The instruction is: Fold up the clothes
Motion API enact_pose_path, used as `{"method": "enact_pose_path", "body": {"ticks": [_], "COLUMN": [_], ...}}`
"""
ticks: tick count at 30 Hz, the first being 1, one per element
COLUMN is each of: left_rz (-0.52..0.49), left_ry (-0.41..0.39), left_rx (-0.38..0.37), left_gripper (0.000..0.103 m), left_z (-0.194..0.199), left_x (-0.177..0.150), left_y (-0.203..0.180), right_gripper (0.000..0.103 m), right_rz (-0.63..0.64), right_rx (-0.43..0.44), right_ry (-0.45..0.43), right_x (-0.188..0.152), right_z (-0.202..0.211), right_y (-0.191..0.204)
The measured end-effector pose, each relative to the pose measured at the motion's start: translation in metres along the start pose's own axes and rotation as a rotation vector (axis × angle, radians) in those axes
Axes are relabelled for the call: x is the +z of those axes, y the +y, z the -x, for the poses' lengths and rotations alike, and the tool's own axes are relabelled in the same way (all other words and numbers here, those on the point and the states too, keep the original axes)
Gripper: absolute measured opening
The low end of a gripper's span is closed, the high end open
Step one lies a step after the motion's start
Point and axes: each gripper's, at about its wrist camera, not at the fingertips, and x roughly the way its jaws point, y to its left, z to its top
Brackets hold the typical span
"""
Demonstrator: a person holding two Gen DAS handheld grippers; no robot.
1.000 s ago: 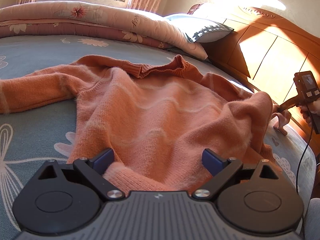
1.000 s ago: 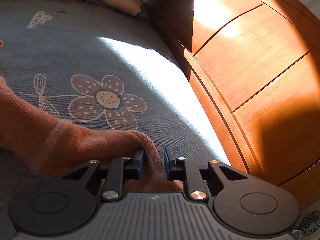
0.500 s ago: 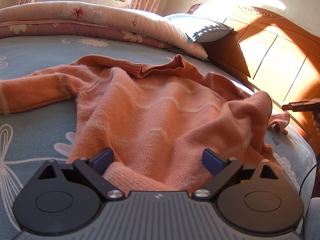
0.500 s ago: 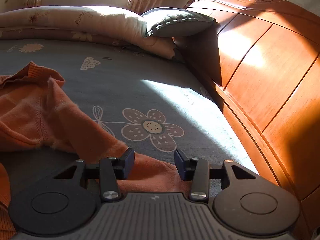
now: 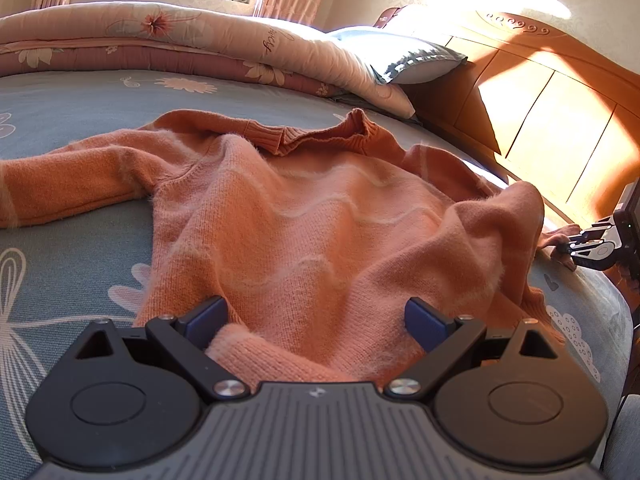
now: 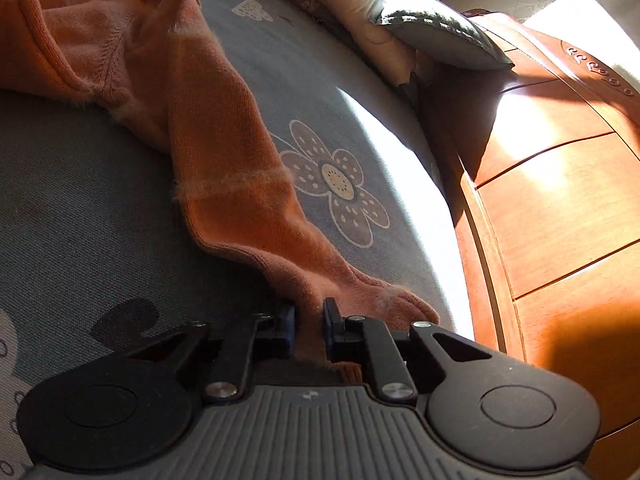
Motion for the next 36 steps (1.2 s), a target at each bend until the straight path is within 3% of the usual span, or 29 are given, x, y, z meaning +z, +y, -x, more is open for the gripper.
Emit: {"method": "enact_pose_path", "body": {"ticks": [11, 18, 29, 36], "left_rz": [0.004, 0.005, 0.009, 0.011], "left_ry": [0.000, 0.000, 0.000, 0.001], "left_rx": [-0.001, -0.002, -0.004, -0.004], "left_gripper": [0.095, 0.095, 0.095, 0.095], "left_z": [0.001, 0.001, 0.000, 0.000], "left_x": [0.000, -0.001, 0.000, 0.000], "left_y": [0.001, 0.001, 0.001, 0.001], "right_gripper": [0.014, 0.012, 0.015, 0.025], "right_rz": [-0.398, -0.551, -0.623, -0.634], "right_rx": [0.194, 0.090, -0.056, -0.013], "right_ry": [-0.083, -0.001, 0.097, 0.101], "right_x": [0.028, 0.020, 0.009, 0.011], "right_z": [0.080, 0.045, -0.033, -0.027], "right_y": [-0.088, -0.128, -0.118, -0.100]}}
